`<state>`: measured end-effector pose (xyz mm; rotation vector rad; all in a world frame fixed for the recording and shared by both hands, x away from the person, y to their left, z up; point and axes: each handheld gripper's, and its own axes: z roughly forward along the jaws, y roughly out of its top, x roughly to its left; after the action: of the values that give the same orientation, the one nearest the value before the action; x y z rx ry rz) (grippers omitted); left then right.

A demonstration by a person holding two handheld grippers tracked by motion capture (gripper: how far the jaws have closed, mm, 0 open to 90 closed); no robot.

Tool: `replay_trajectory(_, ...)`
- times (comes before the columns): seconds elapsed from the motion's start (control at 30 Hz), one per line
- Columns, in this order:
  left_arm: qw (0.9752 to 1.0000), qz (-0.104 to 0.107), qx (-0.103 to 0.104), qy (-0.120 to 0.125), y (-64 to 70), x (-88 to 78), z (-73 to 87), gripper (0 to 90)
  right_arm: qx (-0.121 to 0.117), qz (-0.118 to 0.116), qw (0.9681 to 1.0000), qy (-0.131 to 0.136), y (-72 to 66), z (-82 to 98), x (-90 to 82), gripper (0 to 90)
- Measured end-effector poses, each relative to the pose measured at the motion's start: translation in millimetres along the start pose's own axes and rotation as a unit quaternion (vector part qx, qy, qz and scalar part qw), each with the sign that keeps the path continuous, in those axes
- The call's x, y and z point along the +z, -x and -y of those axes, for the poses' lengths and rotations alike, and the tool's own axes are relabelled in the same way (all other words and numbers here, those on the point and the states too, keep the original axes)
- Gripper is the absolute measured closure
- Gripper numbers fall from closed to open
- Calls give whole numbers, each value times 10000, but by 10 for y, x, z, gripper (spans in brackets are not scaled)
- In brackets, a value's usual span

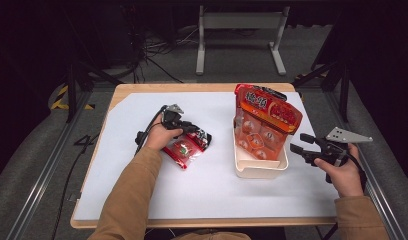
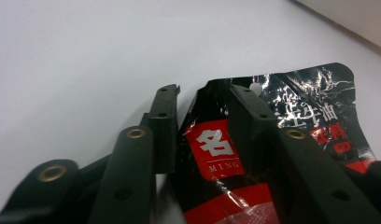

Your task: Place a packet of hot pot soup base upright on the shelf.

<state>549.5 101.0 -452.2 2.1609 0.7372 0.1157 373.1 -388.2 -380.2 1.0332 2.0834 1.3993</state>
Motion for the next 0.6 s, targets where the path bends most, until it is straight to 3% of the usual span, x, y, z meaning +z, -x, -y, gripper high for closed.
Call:
replay_trajectory(0.27,9999,-100,38,-85,11,-38,-2,889,5,3,10000,11,8,3,-4,371)
replay_trajectory(0.6,9998,-80,22,180,52,-275,-62,900,7,23,10000,8,12,3,-5,373)
